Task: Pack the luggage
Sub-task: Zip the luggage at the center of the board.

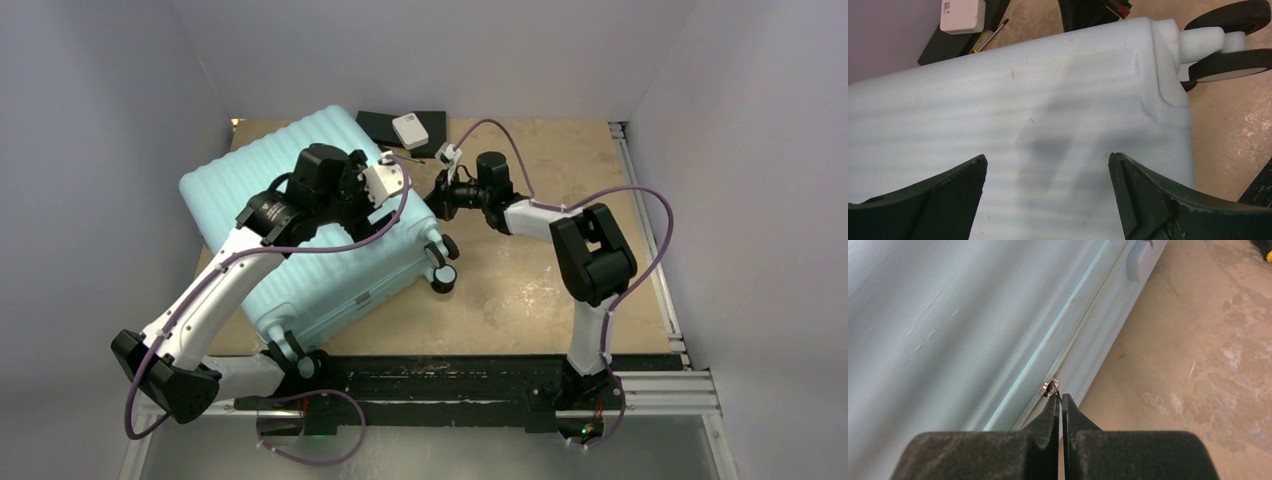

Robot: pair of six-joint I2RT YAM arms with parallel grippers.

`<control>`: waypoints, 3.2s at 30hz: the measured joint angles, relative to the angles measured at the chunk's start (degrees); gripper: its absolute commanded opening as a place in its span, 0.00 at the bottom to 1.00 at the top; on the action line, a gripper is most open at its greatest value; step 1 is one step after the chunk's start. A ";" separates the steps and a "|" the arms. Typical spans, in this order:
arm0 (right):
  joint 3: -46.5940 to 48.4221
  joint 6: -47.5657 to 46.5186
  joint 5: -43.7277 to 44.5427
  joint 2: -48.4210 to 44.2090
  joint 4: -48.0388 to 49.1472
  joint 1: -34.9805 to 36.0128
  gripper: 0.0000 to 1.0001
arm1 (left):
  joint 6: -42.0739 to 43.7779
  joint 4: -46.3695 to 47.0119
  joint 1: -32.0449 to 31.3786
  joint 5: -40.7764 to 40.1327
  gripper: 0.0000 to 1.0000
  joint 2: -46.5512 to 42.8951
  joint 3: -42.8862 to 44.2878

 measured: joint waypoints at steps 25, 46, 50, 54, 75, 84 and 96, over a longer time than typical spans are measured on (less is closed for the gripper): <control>62.79 5.07 11.30 37.51 -18.05 5.16 0.00 | -2.73 12.61 15.89 -34.32 0.99 -16.31 -10.19; 52.52 -7.96 14.82 22.67 -25.90 6.40 0.67 | -10.38 4.44 46.05 -48.98 0.85 -12.68 -10.16; 52.06 -9.14 13.35 20.50 -26.45 6.12 0.67 | -11.26 2.80 55.82 -41.64 0.64 -11.91 -10.19; 49.09 -9.60 11.93 20.04 -26.67 5.86 0.67 | -12.07 2.80 67.19 -31.78 0.42 -8.85 -10.67; 50.53 -7.96 3.48 24.85 -26.29 4.22 0.67 | -17.18 12.13 68.02 -16.41 0.30 -3.96 -25.46; 56.52 -6.23 2.32 29.35 -26.53 4.15 0.66 | -20.74 17.40 64.59 -22.95 0.31 -1.70 -28.79; 53.79 -10.54 0.79 27.50 -26.10 4.00 0.65 | -26.14 17.07 57.35 -32.46 0.31 2.71 -25.73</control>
